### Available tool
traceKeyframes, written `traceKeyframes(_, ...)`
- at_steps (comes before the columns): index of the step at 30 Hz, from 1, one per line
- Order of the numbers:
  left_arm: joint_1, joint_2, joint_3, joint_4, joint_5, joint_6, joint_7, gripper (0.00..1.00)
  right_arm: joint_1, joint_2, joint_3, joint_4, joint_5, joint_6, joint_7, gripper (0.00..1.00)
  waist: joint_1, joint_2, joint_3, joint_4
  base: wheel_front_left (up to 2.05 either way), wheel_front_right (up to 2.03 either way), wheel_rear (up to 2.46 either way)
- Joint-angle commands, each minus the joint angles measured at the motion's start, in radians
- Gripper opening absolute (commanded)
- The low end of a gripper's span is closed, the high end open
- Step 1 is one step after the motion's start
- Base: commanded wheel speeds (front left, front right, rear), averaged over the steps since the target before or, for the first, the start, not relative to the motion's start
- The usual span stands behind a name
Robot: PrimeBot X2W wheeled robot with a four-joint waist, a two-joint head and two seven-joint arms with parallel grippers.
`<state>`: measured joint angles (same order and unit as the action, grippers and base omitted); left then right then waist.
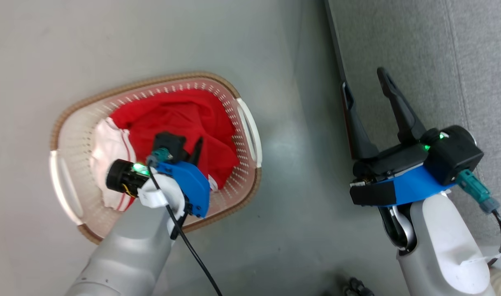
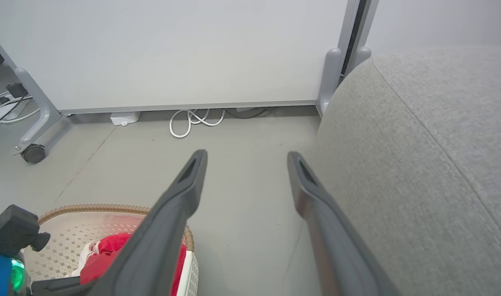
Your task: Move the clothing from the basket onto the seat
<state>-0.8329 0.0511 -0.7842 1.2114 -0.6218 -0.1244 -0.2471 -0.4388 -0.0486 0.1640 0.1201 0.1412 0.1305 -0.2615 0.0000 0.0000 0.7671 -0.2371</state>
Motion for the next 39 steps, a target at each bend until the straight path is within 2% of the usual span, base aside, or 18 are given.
traceKeyframes(1,0.016,-0.001,-0.024,-0.019,0.013,-0.008,-0.006,0.00,0.022,-0.003,-0.009,0.015,-0.017,0.000,-0.005,1.00,0.0000,0.0000,-0.066,0.042,0.00,0.00,0.00)
traceKeyframes(9,0.073,-0.002,-0.106,-0.109,-0.009,-0.008,-0.013,0.00,0.067,-0.004,-0.041,0.072,-0.064,0.000,0.009,1.00,0.0000,0.0000,-0.228,0.113,0.00,0.00,0.00)
traceKeyframes(10,0.095,-0.002,-0.128,-0.131,-0.016,-0.009,-0.015,0.00,0.088,-0.004,-0.045,0.087,-0.067,0.000,0.014,1.00,0.0000,0.0000,-0.286,0.129,0.00,0.00,0.00)
traceKeyframes(14,0.124,-0.002,-0.161,-0.161,-0.028,-0.008,-0.018,0.00,0.120,-0.004,-0.050,0.110,-0.076,0.000,0.025,1.00,0.0000,0.0000,-0.372,0.150,0.00,0.00,0.00)
traceKeyframes(15,0.143,-0.002,-0.183,-0.180,-0.033,-0.006,-0.018,0.00,0.150,-0.004,-0.053,0.125,-0.079,0.000,0.030,1.00,0.0000,0.0000,-0.433,0.161,0.00,0.00,0.00)
traceKeyframes(19,0.160,-0.002,-0.206,-0.217,-0.040,0.006,-0.019,0.00,0.187,-0.004,-0.057,0.137,-0.078,0.000,0.040,1.00,0.0000,0.0000,-0.513,0.176,0.00,0.00,0.00)
traceKeyframes(20,0.177,-0.002,-0.217,-0.245,-0.046,0.014,-0.019,0.00,0.214,-0.004,-0.060,0.144,-0.076,0.000,0.046,1.00,0.0000,0.0000,-0.565,0.185,0.00,0.00,0.00)
traceKeyframes(21,0.177,-0.002,-0.217,-0.245,-0.046,0.014,-0.019,0.00,0.214,-0.004,-0.060,0.144,-0.076,0.000,0.046,1.00,0.0000,0.0000,-0.565,0.185,0.00,0.00,0.00)
traceKeyframes(22,0.194,-0.001,-0.226,-0.275,-0.050,0.018,-0.019,0.00,0.243,-0.003,-0.066,0.150,-0.072,0.000,0.052,1.00,0.0000,0.0000,-0.616,0.195,0.00,0.00,0.00)
traceKeyframes(30,0.182,-0.001,-0.283,-0.366,-0.045,0.030,-0.019,0.00,0.309,-0.003,-0.074,0.134,-0.069,0.000,0.081,1.00,0.0000,0.0000,-0.713,0.233,0.00,0.00,0.00)
traceKeyframes(39,0.102,0.000,-0.342,-0.466,-0.097,0.039,-0.019,0.00,0.373,-0.003,-0.088,0.127,-0.050,0.000,0.096,1.00,0.0000,0.0000,-0.788,0.285,0.00,0.00,0.00)
